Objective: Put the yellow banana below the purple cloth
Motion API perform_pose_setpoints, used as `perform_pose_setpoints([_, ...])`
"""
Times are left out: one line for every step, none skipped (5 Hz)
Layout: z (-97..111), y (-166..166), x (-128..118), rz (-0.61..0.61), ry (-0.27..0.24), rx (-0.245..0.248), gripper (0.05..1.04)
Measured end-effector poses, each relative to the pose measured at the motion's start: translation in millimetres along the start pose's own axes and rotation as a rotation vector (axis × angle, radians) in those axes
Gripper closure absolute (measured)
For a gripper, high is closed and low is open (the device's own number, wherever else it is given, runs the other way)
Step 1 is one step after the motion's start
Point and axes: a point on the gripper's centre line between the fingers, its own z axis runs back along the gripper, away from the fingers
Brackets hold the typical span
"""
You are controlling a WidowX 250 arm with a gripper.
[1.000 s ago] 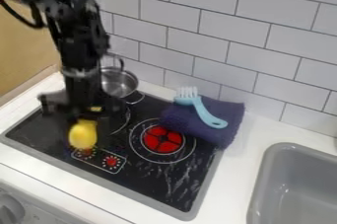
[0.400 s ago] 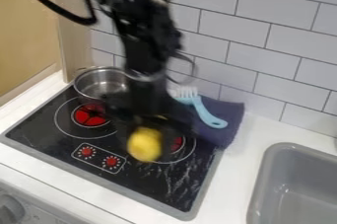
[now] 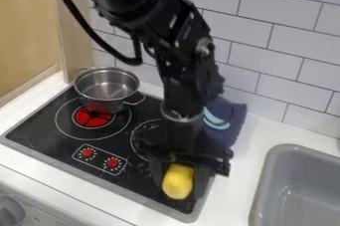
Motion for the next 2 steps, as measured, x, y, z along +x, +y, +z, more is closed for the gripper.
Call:
perform_pose_setpoints([-13.3,2.3,2.2,-0.001,0.017,0.012,0.5])
perform_pose_setpoints([-13.5,3.5,2.9,0.0,0.014,0.009,0.421])
